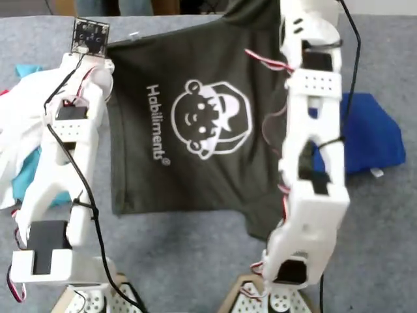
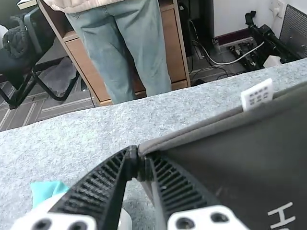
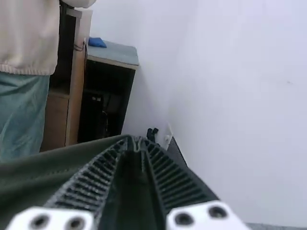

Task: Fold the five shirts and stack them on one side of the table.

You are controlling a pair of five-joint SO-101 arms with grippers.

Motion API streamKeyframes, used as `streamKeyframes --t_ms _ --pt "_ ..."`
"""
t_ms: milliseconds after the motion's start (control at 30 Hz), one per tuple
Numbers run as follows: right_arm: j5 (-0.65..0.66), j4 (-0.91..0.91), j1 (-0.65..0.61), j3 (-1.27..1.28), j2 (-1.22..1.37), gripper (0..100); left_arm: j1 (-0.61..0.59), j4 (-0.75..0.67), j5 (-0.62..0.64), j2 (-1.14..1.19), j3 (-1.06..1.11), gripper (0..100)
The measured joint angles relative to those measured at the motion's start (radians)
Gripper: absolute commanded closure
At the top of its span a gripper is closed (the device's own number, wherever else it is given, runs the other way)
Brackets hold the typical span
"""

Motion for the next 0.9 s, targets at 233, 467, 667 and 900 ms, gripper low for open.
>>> streamKeyframes --t_ms 233,467,667,900 --pt "0.0 0.364 0.0 -0.443 0.186 98.5 0.0 0.025 0.0 0.0 0.0 97" --pt "0.051 0.951 0.0 -0.845 0.201 98.5 0.072 0.408 -0.166 -0.112 0.0 97" --pt "0.222 1.407 0.003 -0.99 0.199 98.5 0.114 0.677 -0.23 -0.241 0.091 97" --pt "0.242 1.565 0.084 -0.993 0.199 98.5 0.11 0.74 -0.23 -0.35 0.282 97"
